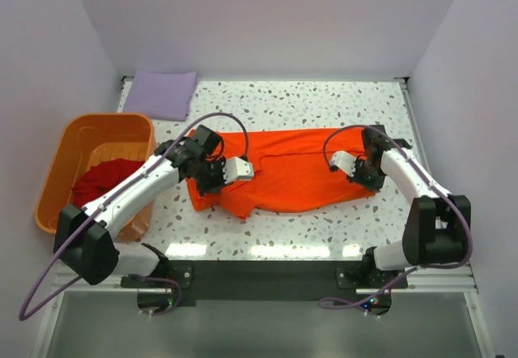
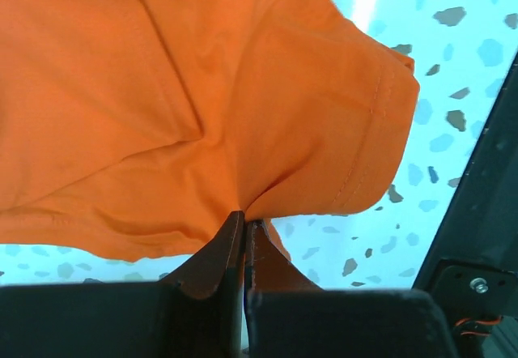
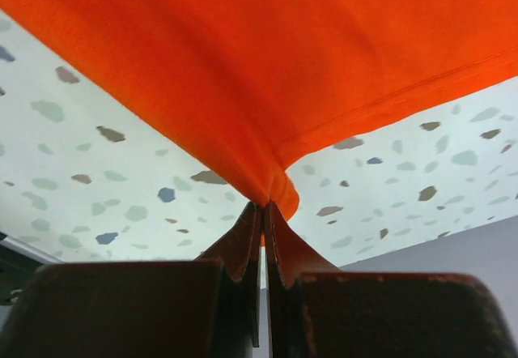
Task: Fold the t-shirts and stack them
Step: Fold the tshirt
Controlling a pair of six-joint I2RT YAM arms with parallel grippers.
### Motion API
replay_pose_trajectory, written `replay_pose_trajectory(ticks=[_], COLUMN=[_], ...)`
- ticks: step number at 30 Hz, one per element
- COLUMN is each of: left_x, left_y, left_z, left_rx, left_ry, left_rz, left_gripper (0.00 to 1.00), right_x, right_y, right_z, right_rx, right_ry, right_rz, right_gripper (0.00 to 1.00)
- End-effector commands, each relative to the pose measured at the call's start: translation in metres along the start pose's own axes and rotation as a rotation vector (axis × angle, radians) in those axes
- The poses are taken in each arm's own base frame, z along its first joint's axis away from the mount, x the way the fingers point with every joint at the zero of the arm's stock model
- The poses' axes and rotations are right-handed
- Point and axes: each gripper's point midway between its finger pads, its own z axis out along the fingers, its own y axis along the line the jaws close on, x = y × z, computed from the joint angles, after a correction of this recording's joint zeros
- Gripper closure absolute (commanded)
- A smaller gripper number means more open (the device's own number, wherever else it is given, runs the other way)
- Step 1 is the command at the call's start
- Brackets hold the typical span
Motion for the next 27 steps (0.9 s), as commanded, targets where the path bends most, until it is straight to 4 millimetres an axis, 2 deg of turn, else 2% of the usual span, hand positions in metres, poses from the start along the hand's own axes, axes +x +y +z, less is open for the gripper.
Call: replay_pose_trajectory(ticks=[1, 5, 8, 15, 22, 27], left_x=[-0.001, -0.007, -0.015, -0.018, -0.018, -0.019], left_y=[0.029, 0.062, 0.079, 0.117, 0.149, 0.164], left_z=[-0.008, -0.016, -0.013, 0.001, 0.01, 0.012], left_rx=[-0.021, -0.086, -0.101, -0.129, -0.124, -0.127], left_ry=[-0.011, -0.029, -0.029, -0.009, -0.002, -0.005], left_rz=[0.009, -0.001, -0.002, 0.022, 0.048, 0.062], left_gripper=[1.0, 1.0, 1.0, 1.0, 1.0, 1.0], right_x=[-0.012, -0.017, -0.02, -0.03, -0.035, -0.037], right_y=[-0.025, -0.042, -0.056, -0.086, -0.1, -0.105], right_z=[-0.009, -0.008, -0.005, -0.005, -0.002, 0.007], right_rx=[0.028, 0.042, 0.064, 0.103, 0.112, 0.105], right_ry=[-0.034, -0.037, -0.037, -0.04, -0.038, -0.033], right_rz=[0.004, -0.004, -0.002, 0.031, 0.046, 0.041], right_gripper=[1.0, 1.0, 1.0, 1.0, 1.0, 1.0])
